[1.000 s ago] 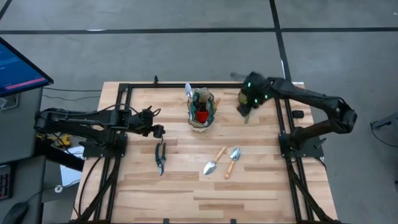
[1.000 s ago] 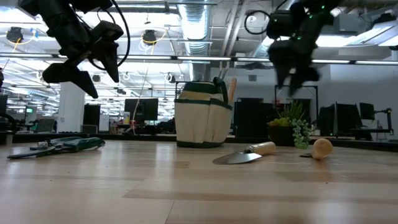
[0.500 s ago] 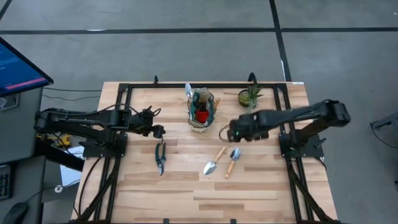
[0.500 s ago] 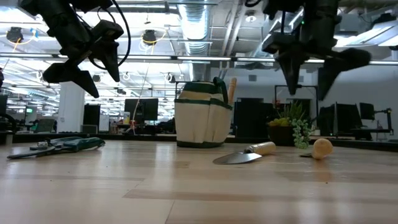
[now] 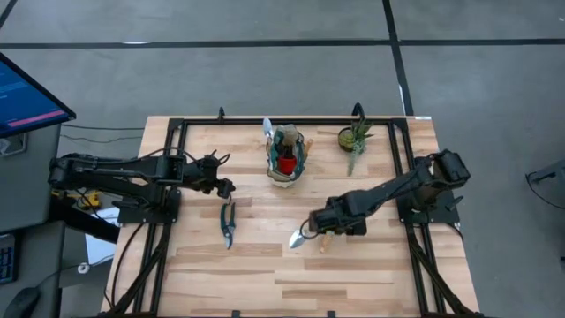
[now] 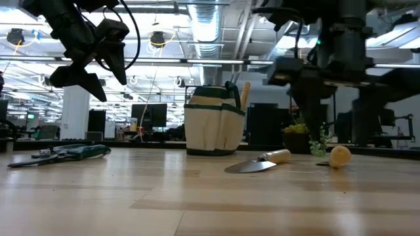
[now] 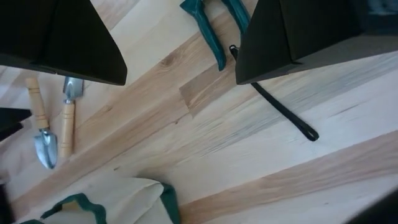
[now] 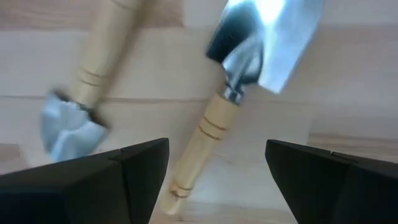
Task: Pick & Place Garden tools in Gardening bag
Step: Put the brown trowel into the brown gardening bag
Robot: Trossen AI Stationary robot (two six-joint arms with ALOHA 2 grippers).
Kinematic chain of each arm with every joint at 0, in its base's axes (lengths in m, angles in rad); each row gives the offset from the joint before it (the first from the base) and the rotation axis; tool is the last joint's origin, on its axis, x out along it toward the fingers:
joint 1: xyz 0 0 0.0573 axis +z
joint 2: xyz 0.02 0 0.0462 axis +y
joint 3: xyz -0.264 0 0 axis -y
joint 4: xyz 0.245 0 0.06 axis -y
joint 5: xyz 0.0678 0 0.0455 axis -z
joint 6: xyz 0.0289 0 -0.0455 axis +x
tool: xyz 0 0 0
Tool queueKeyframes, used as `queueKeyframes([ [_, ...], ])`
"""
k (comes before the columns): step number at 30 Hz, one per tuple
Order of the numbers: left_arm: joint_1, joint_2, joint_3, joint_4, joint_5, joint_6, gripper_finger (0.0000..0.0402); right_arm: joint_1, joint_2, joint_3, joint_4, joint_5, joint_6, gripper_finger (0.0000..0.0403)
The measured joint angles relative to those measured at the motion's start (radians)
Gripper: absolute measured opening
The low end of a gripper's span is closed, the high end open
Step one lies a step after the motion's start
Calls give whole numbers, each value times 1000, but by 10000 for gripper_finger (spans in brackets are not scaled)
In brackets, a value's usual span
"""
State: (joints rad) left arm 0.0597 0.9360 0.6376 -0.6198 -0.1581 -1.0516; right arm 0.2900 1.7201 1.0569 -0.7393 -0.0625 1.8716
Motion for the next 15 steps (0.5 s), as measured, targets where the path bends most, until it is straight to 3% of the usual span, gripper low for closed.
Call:
queueKeyframes([
  [9, 0, 0, 0, 9, -1, 8, 294, -10, 117, 4, 39, -28, 14, 253],
  [15, 0, 0, 0, 9, -6, 8, 294, -59, 127, 4, 25, -50, -62, 206],
])
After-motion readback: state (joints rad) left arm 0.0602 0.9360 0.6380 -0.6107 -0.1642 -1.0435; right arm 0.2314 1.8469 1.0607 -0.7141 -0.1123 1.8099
